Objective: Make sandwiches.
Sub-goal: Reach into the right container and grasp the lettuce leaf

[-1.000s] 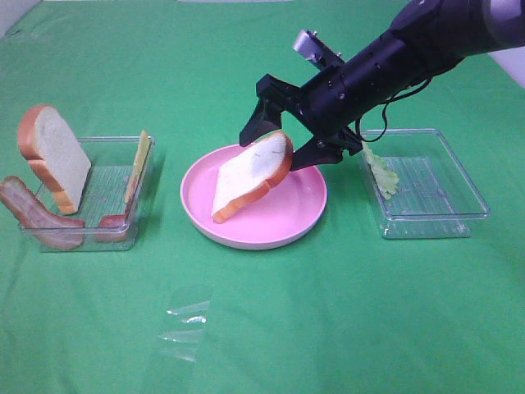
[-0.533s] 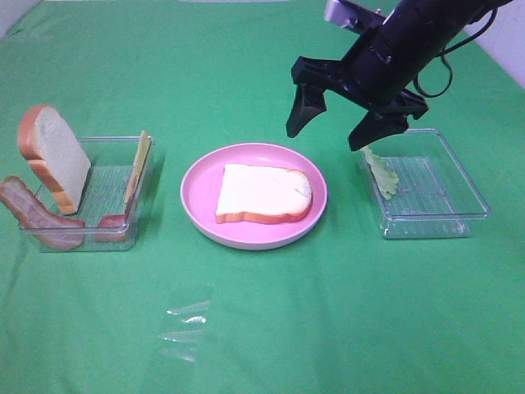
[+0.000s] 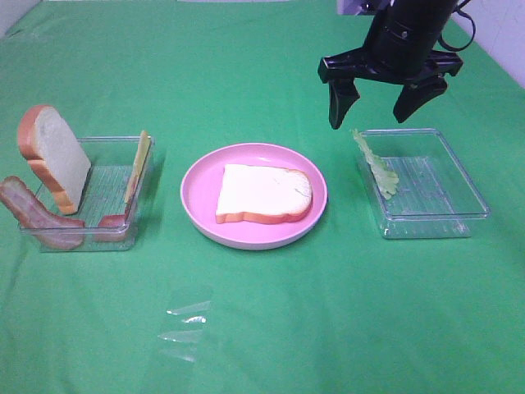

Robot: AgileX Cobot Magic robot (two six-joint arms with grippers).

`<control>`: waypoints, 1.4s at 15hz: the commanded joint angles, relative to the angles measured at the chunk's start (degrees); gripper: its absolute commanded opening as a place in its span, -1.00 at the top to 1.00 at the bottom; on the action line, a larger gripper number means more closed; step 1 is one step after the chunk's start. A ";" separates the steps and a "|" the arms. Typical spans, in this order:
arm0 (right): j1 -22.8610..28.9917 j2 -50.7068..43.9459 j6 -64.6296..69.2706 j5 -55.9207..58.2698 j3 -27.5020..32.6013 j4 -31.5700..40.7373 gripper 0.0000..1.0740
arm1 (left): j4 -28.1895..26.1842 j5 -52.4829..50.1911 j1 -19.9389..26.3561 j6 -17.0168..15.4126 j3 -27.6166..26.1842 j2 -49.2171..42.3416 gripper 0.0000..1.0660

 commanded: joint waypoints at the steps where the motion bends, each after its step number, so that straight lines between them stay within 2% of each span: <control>1: 0.00 3.95 0.69 2.75 -4.81 -0.52 -0.63 | 0.11 -0.74 0.00 0.17 -0.06 -0.80 -0.92; 2: 0.00 7.28 0.69 4.70 -8.31 -2.12 -0.63 | 0.11 -0.74 0.00 0.17 -0.06 -0.80 -0.92; 6: 0.00 13.52 0.74 5.96 -13.01 -4.30 -0.63 | 0.11 -0.74 0.00 0.17 -0.06 -0.80 -0.92; 11: -0.17 17.30 0.74 6.19 -13.75 -5.79 -0.61 | 0.11 -0.74 0.00 0.17 -0.06 -0.80 -0.92; 13: -0.17 17.30 0.74 6.19 -13.75 -5.39 -0.39 | 0.11 -0.74 0.00 0.17 -0.06 -0.80 -0.92; 14: -0.17 17.30 0.74 6.25 -13.75 -5.67 0.00 | 0.11 -0.74 0.00 0.17 -0.06 -0.80 -0.92; 16: -0.17 17.30 0.80 6.13 -13.75 -5.79 0.11 | 0.11 -0.74 0.00 0.17 -0.06 -0.80 -0.92; 21: -0.11 17.30 0.80 6.19 -13.75 -5.79 0.11 | 0.11 -0.74 0.00 0.17 -0.06 -0.80 -0.92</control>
